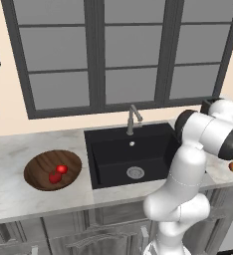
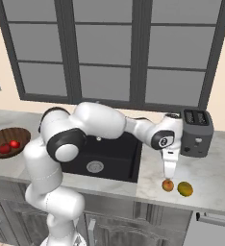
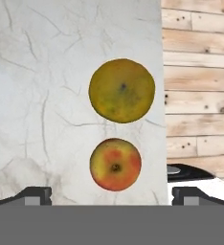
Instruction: There is a mixed pile of frozen fruits and vegetables on the counter. Locate all the frozen vegetables and place the items in a bowl on the counter. Take all the frozen fruits and defrost them in a running sink.
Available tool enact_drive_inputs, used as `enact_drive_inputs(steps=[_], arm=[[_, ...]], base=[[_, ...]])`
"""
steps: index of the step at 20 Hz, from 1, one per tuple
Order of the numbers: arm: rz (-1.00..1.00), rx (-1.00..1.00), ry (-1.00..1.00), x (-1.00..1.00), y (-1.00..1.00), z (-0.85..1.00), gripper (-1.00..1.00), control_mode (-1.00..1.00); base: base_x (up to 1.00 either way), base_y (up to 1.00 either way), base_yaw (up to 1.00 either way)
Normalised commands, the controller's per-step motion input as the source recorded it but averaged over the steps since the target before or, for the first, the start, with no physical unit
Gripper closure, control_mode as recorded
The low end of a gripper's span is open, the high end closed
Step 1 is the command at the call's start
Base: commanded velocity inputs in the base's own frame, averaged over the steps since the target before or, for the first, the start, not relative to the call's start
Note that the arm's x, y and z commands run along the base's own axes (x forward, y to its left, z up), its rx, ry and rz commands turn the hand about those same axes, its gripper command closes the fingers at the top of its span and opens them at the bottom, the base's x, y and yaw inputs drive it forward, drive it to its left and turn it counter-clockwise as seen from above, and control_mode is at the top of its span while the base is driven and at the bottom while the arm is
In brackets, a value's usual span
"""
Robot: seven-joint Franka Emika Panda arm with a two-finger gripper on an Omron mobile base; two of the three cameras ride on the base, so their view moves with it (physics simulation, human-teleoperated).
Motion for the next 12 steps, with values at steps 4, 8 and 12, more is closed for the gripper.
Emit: enact_drive_inputs(steps=[4, 8, 12], arm=[[-0.06, 0.00, 0.00, -0.01, -0.01, -0.13, -1.00, -1.00], [-0.06, 0.00, 0.00, -0.02, -0.02, -0.09, -1.00, -1.00], [-0.06, 0.00, 0.00, -0.03, -0.05, -0.07, -1.00, -1.00]], base=[[0.00, 0.00, 0.00], [0.00, 0.00, 0.00], [0.00, 0.00, 0.00]])
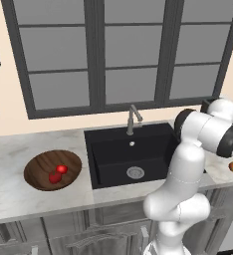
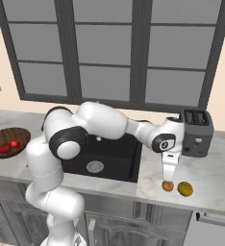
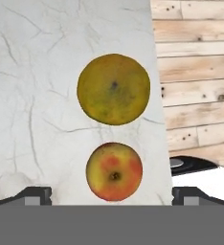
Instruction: There is a mixed pile of frozen fruits and vegetables on the counter. Locate all the frozen vegetables and place the items in a bowl on the counter. Take all the frozen fruits and defrost them in a running sink.
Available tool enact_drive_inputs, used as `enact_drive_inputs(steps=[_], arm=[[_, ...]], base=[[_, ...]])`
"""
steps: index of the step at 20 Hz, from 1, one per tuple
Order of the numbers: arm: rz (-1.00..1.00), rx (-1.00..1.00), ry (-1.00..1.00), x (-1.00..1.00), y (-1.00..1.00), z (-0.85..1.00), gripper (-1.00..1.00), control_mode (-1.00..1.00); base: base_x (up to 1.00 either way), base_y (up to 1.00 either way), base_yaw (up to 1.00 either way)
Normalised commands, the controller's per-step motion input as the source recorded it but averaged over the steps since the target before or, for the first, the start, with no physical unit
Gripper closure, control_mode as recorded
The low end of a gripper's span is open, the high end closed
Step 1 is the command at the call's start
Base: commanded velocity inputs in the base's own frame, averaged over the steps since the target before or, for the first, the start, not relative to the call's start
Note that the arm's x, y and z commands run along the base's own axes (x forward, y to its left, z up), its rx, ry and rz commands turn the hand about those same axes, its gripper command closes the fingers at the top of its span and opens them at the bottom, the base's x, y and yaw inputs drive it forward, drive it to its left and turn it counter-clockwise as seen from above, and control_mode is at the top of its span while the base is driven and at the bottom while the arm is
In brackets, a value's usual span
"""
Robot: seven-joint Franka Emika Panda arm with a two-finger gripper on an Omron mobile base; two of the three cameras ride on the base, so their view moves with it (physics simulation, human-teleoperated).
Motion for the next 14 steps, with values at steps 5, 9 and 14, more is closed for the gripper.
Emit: enact_drive_inputs(steps=[5, 9, 14], arm=[[-0.06, 0.00, 0.00, -0.02, -0.04, -0.08, -1.00, -1.00], [-0.06, 0.00, 0.00, -0.03, -0.01, -0.12, -1.00, -1.00], [-0.06, 0.00, 0.00, -0.01, -0.05, -0.12, -1.00, -1.00]], base=[[0.00, 0.00, 0.00], [0.00, 0.00, 0.00], [0.00, 0.00, 0.00]])
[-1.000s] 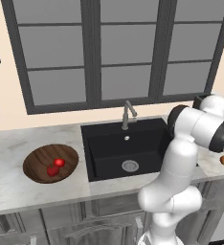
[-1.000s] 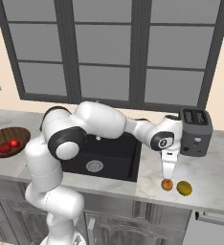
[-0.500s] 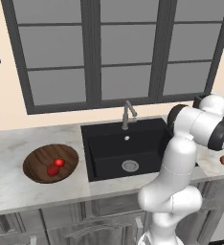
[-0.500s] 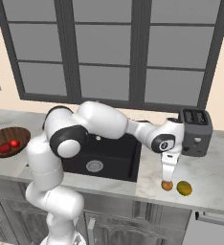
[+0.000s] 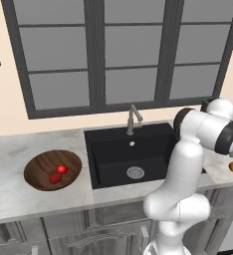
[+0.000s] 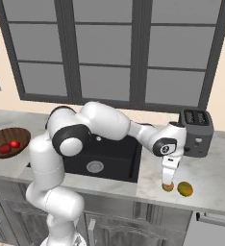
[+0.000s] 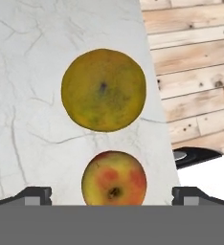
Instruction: There is a mixed pile of frozen fruits and vegetables on the counter. Locate all the frozen vegetables and place the items in a bowl on the counter. Take all the frozen fruits and defrost them in a running sink.
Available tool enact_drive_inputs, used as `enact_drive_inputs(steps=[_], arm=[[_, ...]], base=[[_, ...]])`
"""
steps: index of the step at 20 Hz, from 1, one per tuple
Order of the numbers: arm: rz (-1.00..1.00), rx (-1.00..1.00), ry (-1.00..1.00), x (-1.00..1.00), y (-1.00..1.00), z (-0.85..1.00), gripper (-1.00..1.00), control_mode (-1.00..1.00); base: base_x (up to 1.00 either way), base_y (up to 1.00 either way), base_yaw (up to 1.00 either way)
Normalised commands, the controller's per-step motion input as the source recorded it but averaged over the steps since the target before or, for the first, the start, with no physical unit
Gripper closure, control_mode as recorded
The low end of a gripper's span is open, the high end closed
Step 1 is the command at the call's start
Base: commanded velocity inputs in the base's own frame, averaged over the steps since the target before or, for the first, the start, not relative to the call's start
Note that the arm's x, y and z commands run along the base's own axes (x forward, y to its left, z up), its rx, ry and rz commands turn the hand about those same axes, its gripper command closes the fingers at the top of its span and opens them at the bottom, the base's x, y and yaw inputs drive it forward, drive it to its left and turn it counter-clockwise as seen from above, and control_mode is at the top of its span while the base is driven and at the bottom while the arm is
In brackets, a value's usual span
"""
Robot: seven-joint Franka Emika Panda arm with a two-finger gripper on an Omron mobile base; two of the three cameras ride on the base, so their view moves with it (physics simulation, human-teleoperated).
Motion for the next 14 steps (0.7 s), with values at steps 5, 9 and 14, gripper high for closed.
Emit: enact_drive_inputs(steps=[5, 9, 14], arm=[[-0.04, 0.01, 0.00, 0.00, -0.01, -0.18, -1.00, -1.00], [-0.04, 0.01, 0.00, 0.00, -0.02, -0.19, -1.00, -1.00], [-0.04, 0.02, 0.00, 0.00, -0.07, -0.15, -1.00, -1.00]], base=[[0.00, 0.00, 0.00], [0.00, 0.00, 0.00], [0.00, 0.00, 0.00]])
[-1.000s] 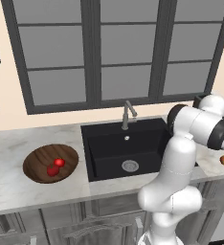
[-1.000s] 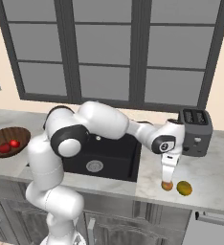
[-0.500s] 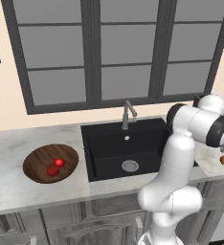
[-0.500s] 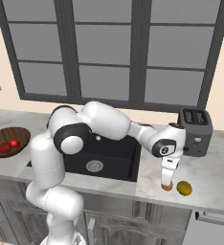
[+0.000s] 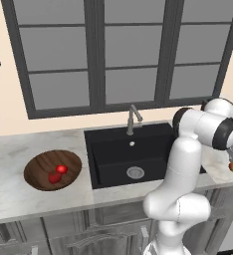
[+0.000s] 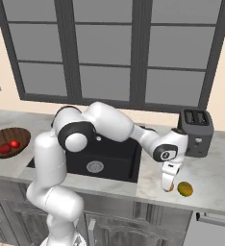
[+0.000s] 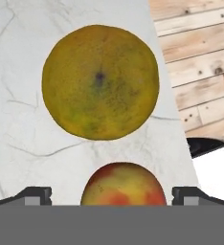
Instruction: There is a mixed pile of frozen fruits and vegetables on the counter. Locate all the frozen vegetables and place the items in a bowl on the counter. Take all the frozen fruits and defrost them in a running sink.
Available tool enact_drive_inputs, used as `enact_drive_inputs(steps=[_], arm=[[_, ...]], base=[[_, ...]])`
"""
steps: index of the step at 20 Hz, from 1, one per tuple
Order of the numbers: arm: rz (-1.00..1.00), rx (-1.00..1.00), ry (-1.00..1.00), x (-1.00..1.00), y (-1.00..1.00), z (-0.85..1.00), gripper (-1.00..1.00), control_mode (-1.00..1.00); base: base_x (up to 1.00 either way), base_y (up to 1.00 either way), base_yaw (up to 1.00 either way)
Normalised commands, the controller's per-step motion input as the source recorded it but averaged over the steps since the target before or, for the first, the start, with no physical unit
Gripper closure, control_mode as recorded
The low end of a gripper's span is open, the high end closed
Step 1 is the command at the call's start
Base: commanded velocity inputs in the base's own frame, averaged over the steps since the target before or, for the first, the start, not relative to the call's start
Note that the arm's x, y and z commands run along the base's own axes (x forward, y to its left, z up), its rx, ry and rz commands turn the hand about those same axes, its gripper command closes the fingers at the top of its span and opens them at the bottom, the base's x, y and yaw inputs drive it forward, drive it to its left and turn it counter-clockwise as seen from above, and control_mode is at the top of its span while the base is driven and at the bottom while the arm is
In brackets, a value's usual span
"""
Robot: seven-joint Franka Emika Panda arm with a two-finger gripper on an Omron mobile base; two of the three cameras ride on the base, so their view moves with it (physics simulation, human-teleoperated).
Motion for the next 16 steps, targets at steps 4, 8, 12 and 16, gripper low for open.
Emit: enact_drive_inputs(steps=[4, 8, 12, 16], arm=[[-0.04, 0.03, 0.00, 0.00, -0.10, -0.14, -1.00, -1.00], [-0.04, 0.02, 0.00, 0.00, -0.07, -0.15, -1.00, -1.00], [-0.03, 0.00, 0.00, 0.00, -0.01, -0.21, -1.00, -1.00], [-0.01, 0.00, 0.00, -0.07, 0.13, -0.34, 1.00, -1.00]], base=[[0.00, 0.00, 0.00], [0.00, 0.00, 0.00], [0.00, 0.00, 0.00], [0.00, 0.00, 0.00]])
